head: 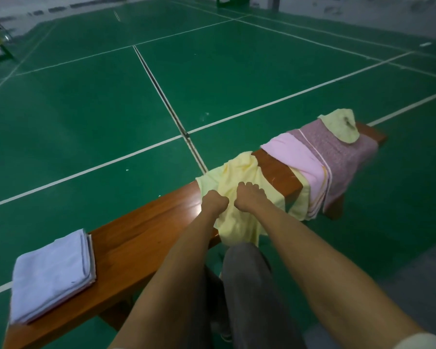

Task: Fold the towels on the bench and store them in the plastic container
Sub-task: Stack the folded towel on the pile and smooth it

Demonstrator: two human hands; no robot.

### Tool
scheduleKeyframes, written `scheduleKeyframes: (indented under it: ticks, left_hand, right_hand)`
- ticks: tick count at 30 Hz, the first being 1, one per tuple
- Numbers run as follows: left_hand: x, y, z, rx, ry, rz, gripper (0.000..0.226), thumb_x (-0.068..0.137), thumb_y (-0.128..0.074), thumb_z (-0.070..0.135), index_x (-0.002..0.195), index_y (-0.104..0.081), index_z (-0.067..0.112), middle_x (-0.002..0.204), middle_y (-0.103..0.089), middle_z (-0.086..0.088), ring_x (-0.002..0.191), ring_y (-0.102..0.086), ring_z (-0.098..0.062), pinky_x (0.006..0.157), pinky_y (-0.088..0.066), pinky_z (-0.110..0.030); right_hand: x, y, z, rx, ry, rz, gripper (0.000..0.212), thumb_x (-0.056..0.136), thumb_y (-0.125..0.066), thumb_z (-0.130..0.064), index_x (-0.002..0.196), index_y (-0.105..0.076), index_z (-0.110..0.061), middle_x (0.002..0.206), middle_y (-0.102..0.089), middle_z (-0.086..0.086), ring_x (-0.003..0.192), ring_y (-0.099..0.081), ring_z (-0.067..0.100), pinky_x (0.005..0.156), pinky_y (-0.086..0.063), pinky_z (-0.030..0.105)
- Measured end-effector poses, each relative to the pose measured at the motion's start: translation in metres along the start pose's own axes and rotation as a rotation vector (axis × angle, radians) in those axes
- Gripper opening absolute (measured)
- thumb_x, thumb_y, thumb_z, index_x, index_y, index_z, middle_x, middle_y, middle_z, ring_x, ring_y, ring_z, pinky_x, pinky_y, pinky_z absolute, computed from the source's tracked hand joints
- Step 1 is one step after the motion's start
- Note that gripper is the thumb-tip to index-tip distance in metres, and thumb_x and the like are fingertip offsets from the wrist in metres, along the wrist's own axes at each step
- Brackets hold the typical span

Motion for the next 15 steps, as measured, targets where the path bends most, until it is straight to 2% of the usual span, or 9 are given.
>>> scheduleKeyframes:
  ticks: [2, 4, 7, 9, 12, 13, 15]
  left_hand:
    - [0.005, -0.001, -0.004, -0.034, 0.04, 0.019, 0.017, 0.093, -0.059, 0.018, 0.081, -0.048, 0.011, 0.085, -0.057, -0.009, 0.095, -0.068, -0.033, 0.082, -0.062, -0.041]
    - [0.011, 0.0, -0.008, -0.055, 0.073, 0.038, 0.014, 0.092, -0.061, 0.02, 0.088, -0.052, 0.009, 0.091, -0.06, -0.011, 0.095, -0.068, -0.033, 0.083, -0.061, -0.041]
    - [0.023, 0.0, -0.014, -0.068, 0.124, 0.05, 0.028, 0.089, -0.069, 0.024, 0.107, -0.056, 0.007, 0.105, -0.063, -0.011, 0.097, -0.067, -0.031, 0.084, -0.06, -0.04]
    - [0.023, 0.001, -0.013, -0.037, 0.133, 0.061, 0.032, 0.088, -0.073, 0.026, 0.105, -0.052, 0.009, 0.106, -0.059, -0.008, 0.101, -0.063, -0.029, 0.083, -0.059, -0.037]
    - [0.026, -0.004, -0.013, -0.009, 0.133, 0.043, 0.032, 0.091, -0.072, 0.029, 0.105, -0.049, 0.012, 0.104, -0.056, -0.006, 0.1, -0.06, -0.027, 0.083, -0.057, -0.035]
    - [0.027, -0.005, -0.011, -0.031, 0.13, 0.043, 0.031, 0.093, -0.069, 0.03, 0.109, -0.05, 0.012, 0.106, -0.057, -0.006, 0.1, -0.06, -0.027, 0.083, -0.057, -0.036]
    - [0.03, -0.006, -0.008, -0.156, 0.134, 0.037, 0.034, 0.1, -0.058, 0.035, 0.121, -0.051, 0.009, 0.112, -0.057, -0.008, 0.107, -0.06, -0.03, 0.088, -0.057, -0.04]
  right_hand:
    - [0.006, -0.003, 0.012, 0.015, -0.044, -0.006, 0.034, 0.098, -0.056, -0.024, 0.129, -0.049, -0.015, 0.132, -0.056, 0.012, 0.115, -0.054, 0.028, 0.096, -0.045, 0.039]
    - [0.011, -0.007, 0.027, 0.021, -0.103, -0.03, 0.04, 0.098, -0.056, -0.026, 0.135, -0.046, -0.014, 0.14, -0.049, 0.015, 0.125, -0.05, 0.032, 0.103, -0.042, 0.041]
    - [0.018, -0.015, 0.055, 0.039, -0.236, -0.061, 0.058, 0.096, -0.057, -0.031, 0.147, -0.035, -0.013, 0.159, -0.027, 0.022, 0.145, -0.03, 0.042, 0.118, -0.031, 0.049]
    - [0.021, -0.02, 0.071, 0.076, -0.304, -0.062, 0.069, 0.096, -0.058, -0.034, 0.153, -0.026, -0.011, 0.162, -0.019, 0.024, 0.149, -0.022, 0.044, 0.121, -0.026, 0.051]
    - [0.025, -0.014, 0.083, 0.157, -0.345, 0.011, 0.076, 0.095, -0.062, -0.036, 0.154, -0.025, -0.006, 0.156, -0.031, 0.021, 0.141, -0.035, 0.039, 0.117, -0.033, 0.046]
    - [0.027, -0.012, 0.086, 0.208, -0.359, 0.042, 0.072, 0.094, -0.064, -0.036, 0.151, -0.031, -0.006, 0.15, -0.04, 0.018, 0.134, -0.043, 0.037, 0.114, -0.038, 0.045]
    - [0.03, -0.013, 0.088, 0.382, -0.397, 0.044, 0.046, 0.096, -0.063, -0.035, 0.133, -0.05, -0.011, 0.128, -0.057, 0.011, 0.111, -0.058, 0.029, 0.103, -0.05, 0.041]
Point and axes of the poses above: each hand's wrist, its own x-axis towards the middle knuckle, its own y-axis out of the back of the hand, z = x × y, the point moved 10 cm from there along x, towards the middle knuckle
